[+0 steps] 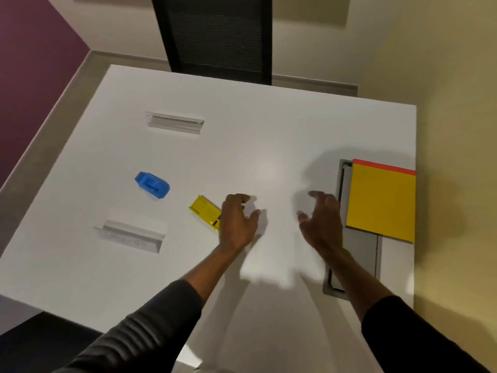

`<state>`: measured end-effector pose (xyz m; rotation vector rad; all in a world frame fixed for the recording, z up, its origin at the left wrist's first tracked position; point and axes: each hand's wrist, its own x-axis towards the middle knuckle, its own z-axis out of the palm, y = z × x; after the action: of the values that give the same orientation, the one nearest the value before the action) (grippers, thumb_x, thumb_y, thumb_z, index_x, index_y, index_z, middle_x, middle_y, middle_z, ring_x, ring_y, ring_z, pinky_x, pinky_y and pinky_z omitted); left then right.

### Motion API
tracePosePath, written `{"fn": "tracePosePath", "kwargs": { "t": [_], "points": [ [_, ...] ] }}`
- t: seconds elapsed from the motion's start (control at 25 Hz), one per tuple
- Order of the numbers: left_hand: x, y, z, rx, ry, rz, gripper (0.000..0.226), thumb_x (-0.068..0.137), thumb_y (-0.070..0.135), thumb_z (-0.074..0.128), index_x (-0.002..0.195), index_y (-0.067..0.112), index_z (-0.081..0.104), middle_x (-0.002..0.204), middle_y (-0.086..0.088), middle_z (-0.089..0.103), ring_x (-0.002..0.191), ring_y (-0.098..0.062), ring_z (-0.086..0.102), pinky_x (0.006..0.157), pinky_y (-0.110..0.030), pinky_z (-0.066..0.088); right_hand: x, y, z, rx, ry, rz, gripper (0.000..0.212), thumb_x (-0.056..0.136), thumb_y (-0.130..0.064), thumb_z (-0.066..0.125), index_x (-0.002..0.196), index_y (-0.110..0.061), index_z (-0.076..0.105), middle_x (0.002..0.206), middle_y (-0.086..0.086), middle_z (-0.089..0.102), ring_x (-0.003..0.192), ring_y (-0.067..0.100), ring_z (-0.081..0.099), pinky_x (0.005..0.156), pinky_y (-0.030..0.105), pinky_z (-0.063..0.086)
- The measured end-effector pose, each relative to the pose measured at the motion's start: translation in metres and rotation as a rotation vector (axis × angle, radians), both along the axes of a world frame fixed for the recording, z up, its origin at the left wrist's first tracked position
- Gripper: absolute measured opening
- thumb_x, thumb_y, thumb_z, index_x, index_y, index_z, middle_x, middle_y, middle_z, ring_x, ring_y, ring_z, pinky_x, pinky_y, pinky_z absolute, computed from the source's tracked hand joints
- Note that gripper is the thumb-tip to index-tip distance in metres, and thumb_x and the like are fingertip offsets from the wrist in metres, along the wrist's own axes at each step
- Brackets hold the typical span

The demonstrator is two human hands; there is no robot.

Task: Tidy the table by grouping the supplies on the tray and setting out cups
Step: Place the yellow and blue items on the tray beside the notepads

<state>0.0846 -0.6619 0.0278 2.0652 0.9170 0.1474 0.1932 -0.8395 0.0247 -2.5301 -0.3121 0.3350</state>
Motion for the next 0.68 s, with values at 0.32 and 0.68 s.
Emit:
{"fn": "tracePosePath", "kwargs": {
  "t": [0.32, 0.68],
  "points": [
    [-0.051, 0.120, -0.003, 0.048, 0.298, 0.089, 0.079, 0.090, 0.031, 0.082, 0.153, 0.001, 0.045, 0.156, -0.019, 0.049, 0.146, -0.038, 0.045, 0.119, -0.048, 0.041, -0.077, 0.085, -0.018, -0.072, 0.208, 0.360, 0.064, 0.090, -0.038, 0.073, 0.145, -0.020, 0.045, 0.141, 0.004, 0.049, 0.139, 0.025, 0.040, 0.097, 0.043, 0.051],
    [-0.066, 0.136, -0.047, -0.045, 0.340, 0.009, 0.050, 0.084, 0.044, 0.081, 0.119, 0.012, 0.066, 0.114, -0.014, 0.072, 0.109, -0.037, 0.069, 0.094, -0.050, 0.057, -0.106, 0.150, -0.035, -0.180, 0.138, 0.536, 0.078, 0.080, -0.037, 0.084, 0.142, -0.011, 0.045, 0.135, 0.009, 0.050, 0.129, 0.030, 0.041, 0.089, 0.043, 0.055]
  ]
}}
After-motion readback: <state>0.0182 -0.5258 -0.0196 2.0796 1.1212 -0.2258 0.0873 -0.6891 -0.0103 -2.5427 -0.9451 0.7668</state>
